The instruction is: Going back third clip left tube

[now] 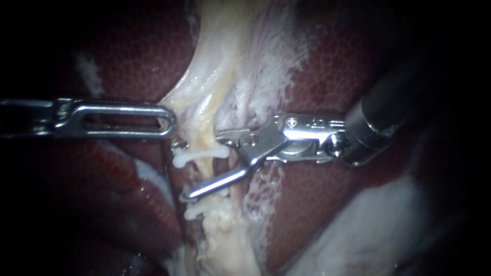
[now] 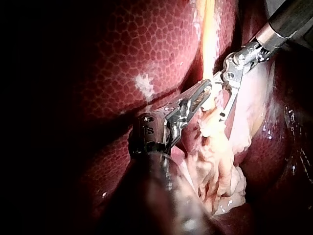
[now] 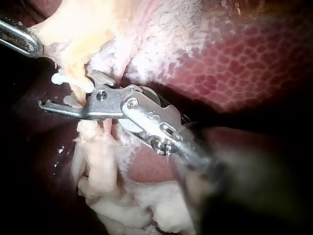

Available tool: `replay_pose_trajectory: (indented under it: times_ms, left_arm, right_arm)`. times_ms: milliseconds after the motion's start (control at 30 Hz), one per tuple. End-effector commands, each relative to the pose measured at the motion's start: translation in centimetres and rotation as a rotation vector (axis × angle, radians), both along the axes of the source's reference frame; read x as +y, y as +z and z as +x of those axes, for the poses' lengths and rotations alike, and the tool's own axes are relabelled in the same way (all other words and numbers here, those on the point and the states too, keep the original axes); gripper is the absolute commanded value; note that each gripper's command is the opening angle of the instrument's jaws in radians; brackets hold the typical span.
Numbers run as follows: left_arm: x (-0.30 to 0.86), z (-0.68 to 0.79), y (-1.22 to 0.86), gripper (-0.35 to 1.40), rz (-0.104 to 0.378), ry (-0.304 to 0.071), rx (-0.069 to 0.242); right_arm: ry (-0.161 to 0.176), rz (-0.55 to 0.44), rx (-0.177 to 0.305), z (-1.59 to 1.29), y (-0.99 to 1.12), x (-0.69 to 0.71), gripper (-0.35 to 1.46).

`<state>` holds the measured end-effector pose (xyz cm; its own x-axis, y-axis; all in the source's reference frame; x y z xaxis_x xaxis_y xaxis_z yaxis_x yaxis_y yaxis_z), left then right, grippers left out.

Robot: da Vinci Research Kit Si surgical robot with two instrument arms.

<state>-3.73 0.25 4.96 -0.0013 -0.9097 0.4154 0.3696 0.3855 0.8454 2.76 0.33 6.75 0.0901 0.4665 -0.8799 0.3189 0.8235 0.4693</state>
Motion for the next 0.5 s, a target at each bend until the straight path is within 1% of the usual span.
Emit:
replay_pose_trajectory:
  times_ms: [33, 200, 367, 467, 500]
  left_arm:
    - [0.00, 0.00, 0.00, -0.35, 0.000, 0.000, 0.000]
    - [0.00, 0.00, 0.00, -0.35, 0.000, 0.000, 0.000]
    - [0.00, 0.00, 0.00, -0.35, 0.000, 0.000, 0.000]
    - [0.00, 0.00, 0.00, -0.35, 0.000, 0.000, 0.000]
    - [0.00, 0.00, 0.00, -0.35, 0.000, 0.000, 0.000]
  right_arm:
    - [0.000, -0.008, 0.003, 0.00, 0.00, 0.01, 0.60]
    - [0.005, -0.066, 0.016, 0.01, 0.01, 0.01, 0.60]
    - [0.001, -0.067, 0.018, -0.02, 0.03, 0.00, 0.60]
    - [-0.005, -0.066, 0.022, -0.10, 0.03, 0.01, 0.60]
    - [-0.001, -0.066, 0.019, -0.14, 0.03, 0.01, 0.60]
